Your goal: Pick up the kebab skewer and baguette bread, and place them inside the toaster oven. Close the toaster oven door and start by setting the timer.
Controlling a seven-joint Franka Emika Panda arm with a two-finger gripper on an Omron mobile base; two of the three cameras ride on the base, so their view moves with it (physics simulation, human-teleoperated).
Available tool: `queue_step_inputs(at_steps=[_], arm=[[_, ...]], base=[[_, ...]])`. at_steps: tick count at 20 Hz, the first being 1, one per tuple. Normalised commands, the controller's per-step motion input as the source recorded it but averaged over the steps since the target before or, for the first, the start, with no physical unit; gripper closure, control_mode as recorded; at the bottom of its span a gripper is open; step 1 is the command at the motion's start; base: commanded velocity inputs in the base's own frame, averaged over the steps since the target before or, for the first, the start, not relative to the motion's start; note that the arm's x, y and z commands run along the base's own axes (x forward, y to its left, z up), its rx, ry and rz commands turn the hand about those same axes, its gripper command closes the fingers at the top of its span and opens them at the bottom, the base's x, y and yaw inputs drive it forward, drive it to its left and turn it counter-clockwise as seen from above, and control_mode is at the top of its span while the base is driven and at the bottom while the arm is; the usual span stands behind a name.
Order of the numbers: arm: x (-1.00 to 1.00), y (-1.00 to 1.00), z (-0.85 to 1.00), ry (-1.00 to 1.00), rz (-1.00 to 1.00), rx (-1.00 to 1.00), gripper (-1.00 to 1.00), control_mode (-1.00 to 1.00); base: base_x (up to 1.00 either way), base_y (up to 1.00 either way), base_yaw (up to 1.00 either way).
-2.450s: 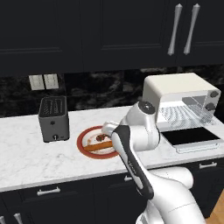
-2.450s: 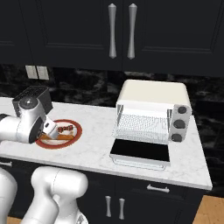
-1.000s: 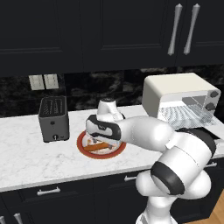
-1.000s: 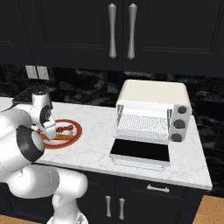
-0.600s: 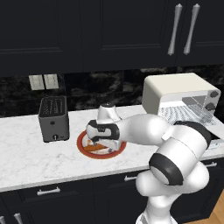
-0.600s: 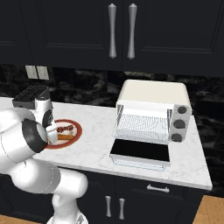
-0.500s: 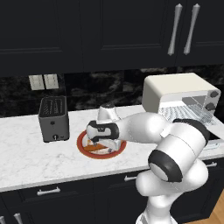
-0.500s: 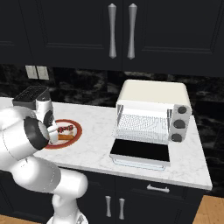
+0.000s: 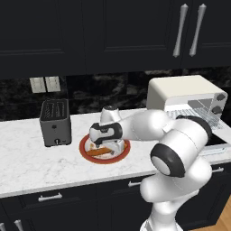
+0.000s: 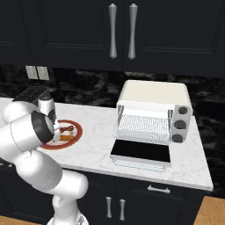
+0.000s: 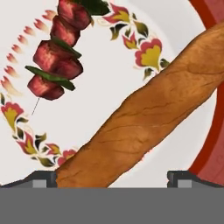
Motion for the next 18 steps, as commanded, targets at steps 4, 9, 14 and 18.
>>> queue_step_inputs(at_steps=[4,9,14,18], arm=[[0.08,0.00,-0.34,0.00,-0.05,0.00,-1.00,-1.00],[0.16,0.00,-0.17,0.00,-0.04,0.00,-1.00,-1.00],[-0.09,0.01,-0.19,0.00,-0.04,0.00,1.00,-1.00],[-0.13,0.00,-0.23,0.00,-0.06,0.00,1.00,-1.00]], base=[[0.00,0.00,0.00],[0.00,0.00,0.00],[0.00,0.00,0.00],[0.00,0.00,0.00]])
